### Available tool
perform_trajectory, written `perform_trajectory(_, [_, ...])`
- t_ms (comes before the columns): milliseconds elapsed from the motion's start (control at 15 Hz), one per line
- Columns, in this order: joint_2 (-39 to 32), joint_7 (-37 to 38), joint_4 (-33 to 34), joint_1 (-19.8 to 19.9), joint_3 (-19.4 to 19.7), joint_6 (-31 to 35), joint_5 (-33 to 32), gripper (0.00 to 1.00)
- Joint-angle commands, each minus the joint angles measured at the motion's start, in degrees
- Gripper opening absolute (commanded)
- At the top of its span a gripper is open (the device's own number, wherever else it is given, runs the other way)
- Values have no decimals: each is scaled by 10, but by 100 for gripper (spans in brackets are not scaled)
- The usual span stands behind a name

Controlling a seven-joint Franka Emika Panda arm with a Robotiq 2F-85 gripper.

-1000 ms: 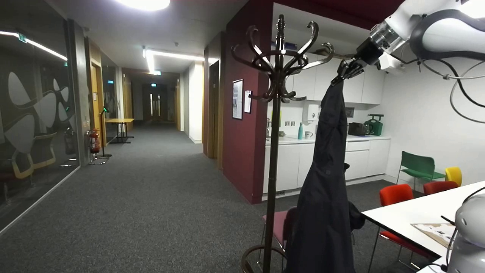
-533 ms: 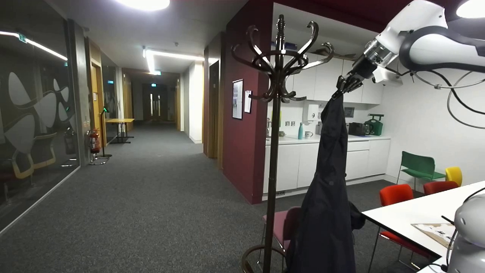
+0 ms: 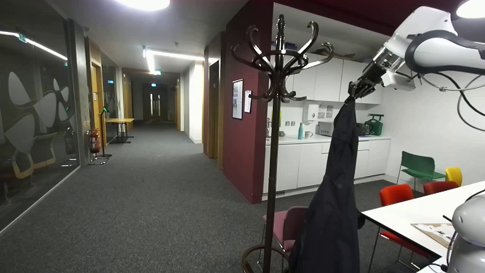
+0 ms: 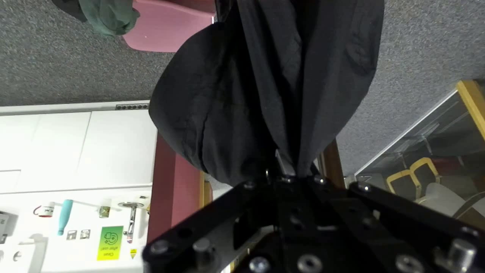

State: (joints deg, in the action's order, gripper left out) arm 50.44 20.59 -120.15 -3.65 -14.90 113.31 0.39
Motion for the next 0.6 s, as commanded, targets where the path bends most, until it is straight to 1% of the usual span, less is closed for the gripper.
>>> perform_trajectory(0, [59,6,-23,29,23,-18,-8,0])
perform_trajectory(200, [83,-5,-47,45,51,-36,-7,0])
perform_trajectory(267, [58,-5,-30,39,33,-40,5,2])
perform_trajectory(400, [72,-6,-46,46,46,-42,6,2])
perform_trajectory(533, [76,-7,-52,47,48,-42,6,2])
